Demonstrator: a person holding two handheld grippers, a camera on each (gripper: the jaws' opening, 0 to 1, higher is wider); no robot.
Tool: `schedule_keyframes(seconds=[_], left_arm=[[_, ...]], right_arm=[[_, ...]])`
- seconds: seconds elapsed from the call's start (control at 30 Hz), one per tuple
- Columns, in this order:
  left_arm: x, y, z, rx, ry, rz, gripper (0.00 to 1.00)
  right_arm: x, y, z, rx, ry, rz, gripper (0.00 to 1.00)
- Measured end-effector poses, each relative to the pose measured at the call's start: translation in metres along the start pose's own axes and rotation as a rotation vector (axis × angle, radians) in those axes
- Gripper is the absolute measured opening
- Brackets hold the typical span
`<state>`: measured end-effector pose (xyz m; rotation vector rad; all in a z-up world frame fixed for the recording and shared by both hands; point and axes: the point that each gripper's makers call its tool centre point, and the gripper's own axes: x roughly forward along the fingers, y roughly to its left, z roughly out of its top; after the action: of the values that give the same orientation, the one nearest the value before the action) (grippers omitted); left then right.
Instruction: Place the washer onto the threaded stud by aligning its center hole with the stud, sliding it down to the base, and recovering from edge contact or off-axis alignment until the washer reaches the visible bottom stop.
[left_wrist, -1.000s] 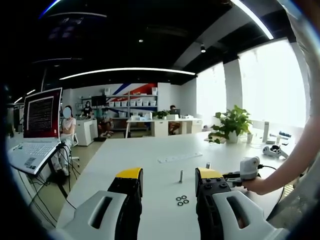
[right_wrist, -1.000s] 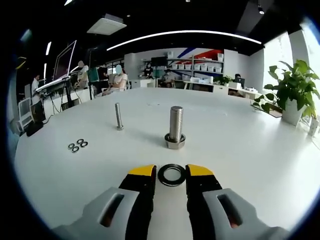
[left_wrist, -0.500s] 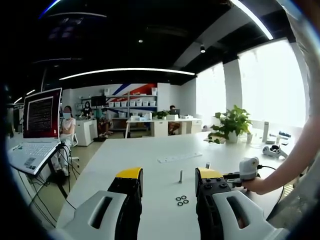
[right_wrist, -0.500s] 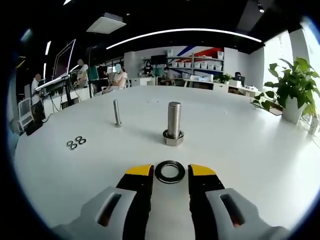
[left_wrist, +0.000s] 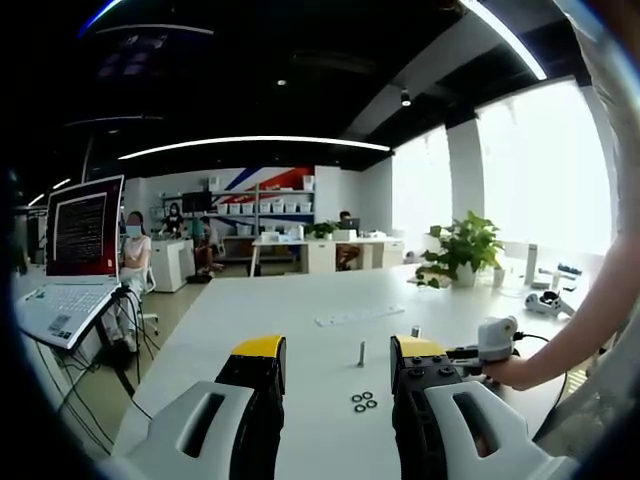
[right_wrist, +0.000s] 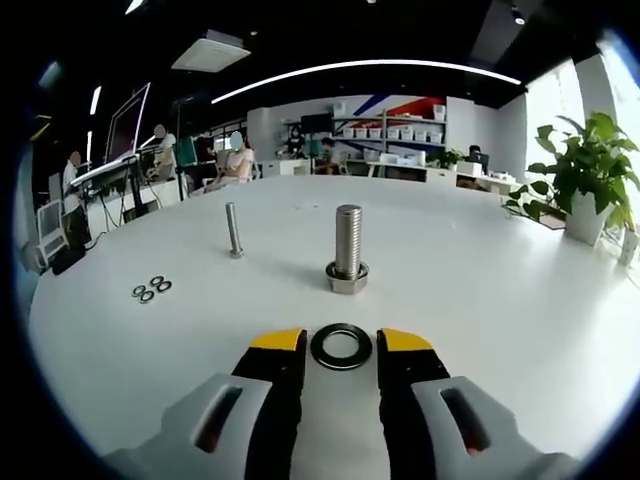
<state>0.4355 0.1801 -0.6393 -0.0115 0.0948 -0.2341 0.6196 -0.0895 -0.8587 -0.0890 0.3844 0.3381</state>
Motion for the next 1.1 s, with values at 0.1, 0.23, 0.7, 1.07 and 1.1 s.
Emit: schedule_keyframes(seconds=[0.1, 0.23, 0.7, 1.07, 1.1], left_arm=[[-0.0003, 0.0, -0.0001, 0.0, 0.001, 0.0, 0.4], [-0.0005, 0.0009, 0.0002, -0.003, -0.001, 0.002, 0.4], [0.0004, 0.0005, -0.001, -0.002, 0.002, 0.002, 0.4], [0.0008, 0.0009, -0.0024, -0.003, 0.004, 0.004, 0.4], [0.0008, 0.0009, -0.0028, -0.002, 0.006, 0.004, 0.4]], right_arm=[[0.0001, 0.0004, 0.0013, -0.004, -0.006, 0.001, 0.28], [0.0007, 0.0016, 0.0022, -0.006, -0.007, 0.001, 0.26], [-0.0015, 0.0034, 0.0029, -0.006, -0.011, -0.005, 0.26], [-0.0029, 0.0049, 0.0023, -0.015, -0.012, -0.002, 0.26], [-0.0037, 0.0047, 0.0022, -0.017, -0.011, -0.001, 0.26]])
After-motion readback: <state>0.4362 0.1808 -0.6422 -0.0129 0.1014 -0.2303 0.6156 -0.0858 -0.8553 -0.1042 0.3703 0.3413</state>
